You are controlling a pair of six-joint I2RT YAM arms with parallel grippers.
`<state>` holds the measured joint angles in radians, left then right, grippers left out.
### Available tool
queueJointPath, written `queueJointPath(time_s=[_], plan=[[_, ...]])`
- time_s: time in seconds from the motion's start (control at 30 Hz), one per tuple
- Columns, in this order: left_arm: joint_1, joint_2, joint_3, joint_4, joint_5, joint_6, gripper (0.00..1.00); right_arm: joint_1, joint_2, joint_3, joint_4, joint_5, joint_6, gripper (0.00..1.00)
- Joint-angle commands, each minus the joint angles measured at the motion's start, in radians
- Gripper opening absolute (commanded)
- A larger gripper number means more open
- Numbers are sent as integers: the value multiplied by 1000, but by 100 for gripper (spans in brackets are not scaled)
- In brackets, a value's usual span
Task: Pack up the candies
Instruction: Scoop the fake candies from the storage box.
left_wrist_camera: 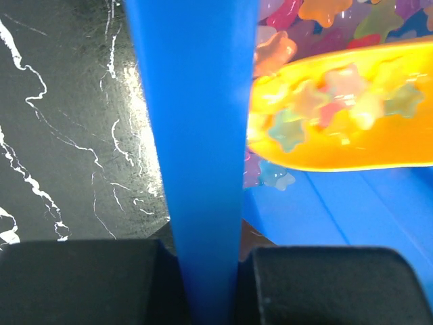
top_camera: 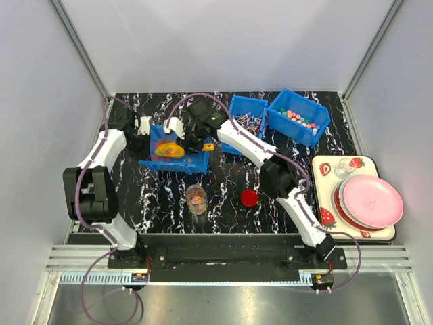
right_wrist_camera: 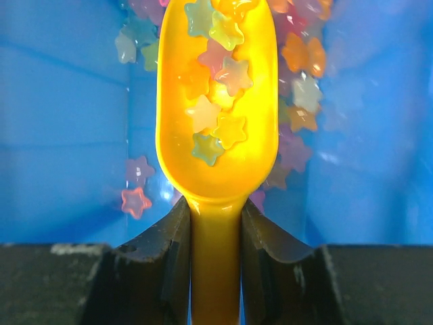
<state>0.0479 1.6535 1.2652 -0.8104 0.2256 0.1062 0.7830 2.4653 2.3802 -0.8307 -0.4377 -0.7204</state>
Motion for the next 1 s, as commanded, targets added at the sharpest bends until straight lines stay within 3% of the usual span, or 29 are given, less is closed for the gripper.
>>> queueJointPath(time_s=[0.0,0.97], plan=[[15,-57,19,43,72,-13,0,-31,-123,2,42,-15,15,0],[66,-21,22,47,26,-19,0,-96,-446,-147,-80,-68,-5,0]])
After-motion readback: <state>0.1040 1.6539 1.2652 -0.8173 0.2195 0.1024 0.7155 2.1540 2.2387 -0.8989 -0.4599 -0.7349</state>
